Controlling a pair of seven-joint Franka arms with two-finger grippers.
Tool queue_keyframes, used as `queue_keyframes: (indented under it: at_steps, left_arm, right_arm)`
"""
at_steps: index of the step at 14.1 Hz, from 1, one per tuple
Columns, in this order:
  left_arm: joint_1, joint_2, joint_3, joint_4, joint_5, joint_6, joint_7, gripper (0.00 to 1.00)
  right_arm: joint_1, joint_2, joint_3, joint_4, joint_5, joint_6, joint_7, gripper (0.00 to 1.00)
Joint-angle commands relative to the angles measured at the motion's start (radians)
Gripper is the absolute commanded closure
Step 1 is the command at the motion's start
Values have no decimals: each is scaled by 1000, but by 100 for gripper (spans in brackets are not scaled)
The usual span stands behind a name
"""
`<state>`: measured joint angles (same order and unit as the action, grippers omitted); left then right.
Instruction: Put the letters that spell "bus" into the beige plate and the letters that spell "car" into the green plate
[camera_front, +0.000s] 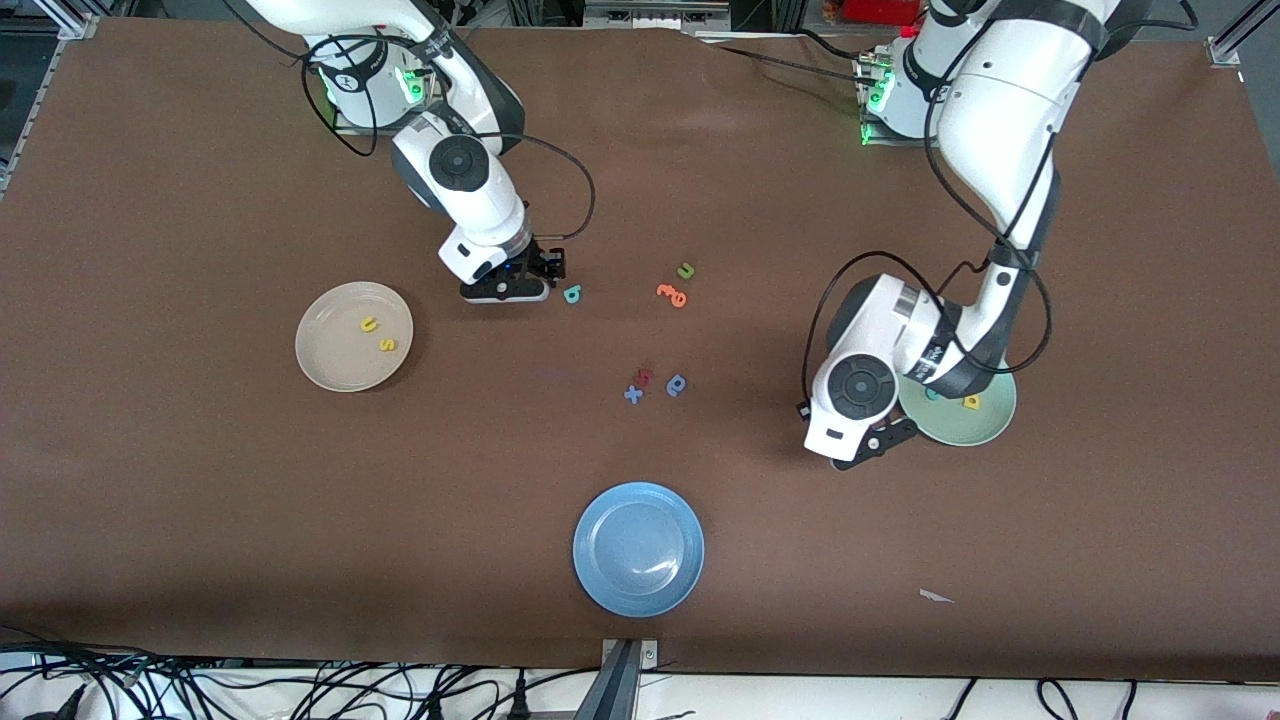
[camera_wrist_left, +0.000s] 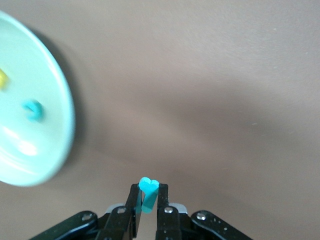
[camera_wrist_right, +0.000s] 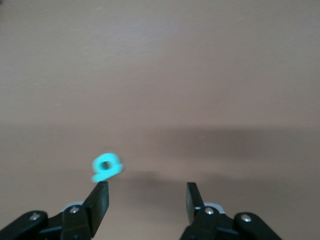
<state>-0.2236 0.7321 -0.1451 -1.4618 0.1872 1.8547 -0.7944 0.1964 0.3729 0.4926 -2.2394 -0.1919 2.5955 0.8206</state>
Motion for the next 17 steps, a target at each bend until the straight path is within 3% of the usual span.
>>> queue_keyframes:
  at_steps: [1,8,9,11,15,17]
  left_arm:
    - [67,-60,-10,-32,15,-72,286,100]
    - [233,-83,-7,-88,31,-75,872,100]
    - [251,-82,-7,-88,31,-75,903,94]
    - [266,-83,-8,-74,14,-84,917,0]
    - [259,-91,-10,-26,12,-106,908,0]
    - [268,-114,-10,-15,12,-111,908,0]
  right_arm:
    - [63,66,-11,72,0,0,74,29]
    - [80,130,-19,87,-103,37,149,29]
    - [81,133,-20,89,-103,40,149,29]
    - [90,139,-20,99,-104,40,149,30]
    - [97,161,-29,115,-132,40,163,31]
    - [97,169,-39,115,-188,40,195,31]
